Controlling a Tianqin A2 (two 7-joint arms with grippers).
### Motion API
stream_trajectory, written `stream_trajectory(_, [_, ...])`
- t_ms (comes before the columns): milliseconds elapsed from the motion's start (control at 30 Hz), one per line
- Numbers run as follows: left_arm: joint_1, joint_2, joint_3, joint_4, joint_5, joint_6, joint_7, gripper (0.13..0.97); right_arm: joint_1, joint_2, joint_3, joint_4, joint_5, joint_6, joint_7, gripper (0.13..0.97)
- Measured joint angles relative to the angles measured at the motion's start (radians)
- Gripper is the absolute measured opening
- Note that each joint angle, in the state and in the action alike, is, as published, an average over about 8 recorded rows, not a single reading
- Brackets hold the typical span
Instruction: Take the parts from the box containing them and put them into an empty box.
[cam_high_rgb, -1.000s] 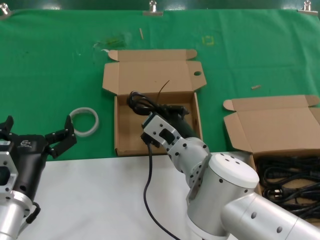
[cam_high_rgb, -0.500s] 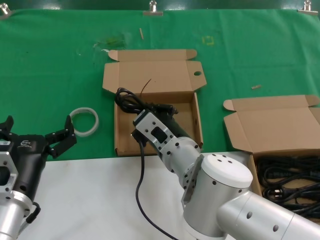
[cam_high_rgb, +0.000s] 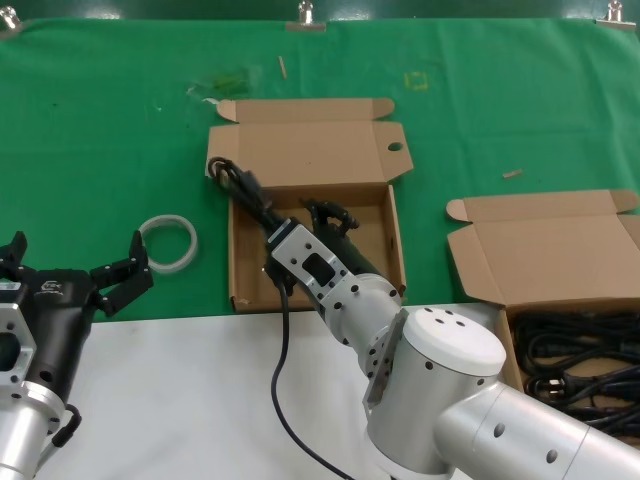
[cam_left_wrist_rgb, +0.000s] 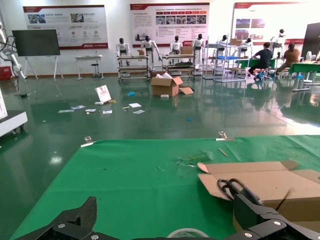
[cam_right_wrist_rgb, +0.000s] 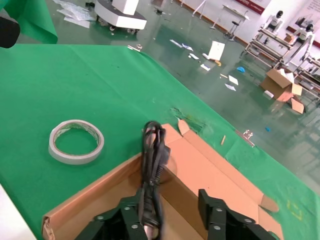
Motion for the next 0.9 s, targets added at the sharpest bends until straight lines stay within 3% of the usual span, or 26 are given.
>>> stream_trajectory(133, [0.0, 0.0, 0.0, 0.0, 0.0, 0.0, 0.0, 0.965, 0.0, 0.0, 0.0, 0.0, 0.0, 0.0, 0.0, 0.371])
stream_trajectory(433, [0.0, 0.0, 0.0, 0.0, 0.0, 0.0, 0.0, 0.965, 0.0, 0.0, 0.0, 0.0, 0.0, 0.0, 0.0, 0.537])
stream_trajectory(700, [0.0, 0.0, 0.0, 0.0, 0.0, 0.0, 0.0, 0.965, -0.005, 0.0, 0.007, 0.002, -0.006, -0.004, 0.007, 0.738])
stream_trajectory(900, [0.0, 0.0, 0.0, 0.0, 0.0, 0.0, 0.0, 0.965, -0.035, 0.0, 0.051, 0.017, -0.048, -0.031, 0.053, 0.826])
